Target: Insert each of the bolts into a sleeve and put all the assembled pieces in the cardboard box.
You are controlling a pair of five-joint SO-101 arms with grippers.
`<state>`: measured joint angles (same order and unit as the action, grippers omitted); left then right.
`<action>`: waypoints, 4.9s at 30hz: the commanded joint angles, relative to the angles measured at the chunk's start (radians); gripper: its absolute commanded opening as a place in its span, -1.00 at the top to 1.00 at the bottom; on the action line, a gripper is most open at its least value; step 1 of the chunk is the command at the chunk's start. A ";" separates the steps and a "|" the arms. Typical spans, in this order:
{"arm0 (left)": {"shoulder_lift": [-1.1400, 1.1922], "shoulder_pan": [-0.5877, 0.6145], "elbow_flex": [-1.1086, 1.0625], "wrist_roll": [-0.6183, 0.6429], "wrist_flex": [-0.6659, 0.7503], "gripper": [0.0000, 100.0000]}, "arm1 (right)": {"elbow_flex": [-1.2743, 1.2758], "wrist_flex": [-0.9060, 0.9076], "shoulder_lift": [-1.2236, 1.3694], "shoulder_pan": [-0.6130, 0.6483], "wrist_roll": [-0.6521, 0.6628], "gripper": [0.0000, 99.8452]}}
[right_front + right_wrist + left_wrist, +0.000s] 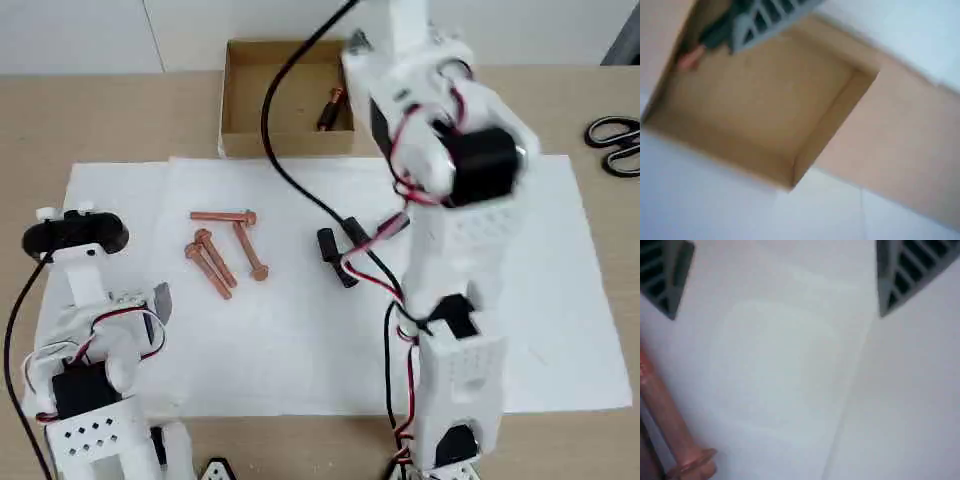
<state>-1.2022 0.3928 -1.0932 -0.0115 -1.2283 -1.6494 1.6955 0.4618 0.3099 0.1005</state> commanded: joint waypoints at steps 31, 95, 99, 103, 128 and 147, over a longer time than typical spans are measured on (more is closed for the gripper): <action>-0.003 0.000 -0.015 0.008 0.014 0.50 | 1.966 -0.507 -0.891 -0.133 -0.032 0.69; 0.697 -0.005 0.312 0.101 0.021 0.51 | 1.453 -0.214 -0.122 0.182 0.046 0.69; 0.697 -0.005 0.312 0.101 0.020 0.51 | 1.453 -0.214 -0.088 0.182 0.032 0.69; 0.697 -0.005 0.312 0.101 0.020 0.51 | 1.450 -0.216 -0.056 0.182 0.026 0.69; 0.703 -0.006 0.318 0.101 0.018 0.51 | 1.419 -0.209 0.042 0.148 0.014 0.99; 1.071 -0.229 0.624 0.253 0.000 0.51 | 1.204 0.024 -0.194 -0.053 0.107 0.99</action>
<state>-0.2355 0.1718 -0.5455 0.1757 -1.2635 -0.3959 1.7031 0.3406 0.2670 0.2018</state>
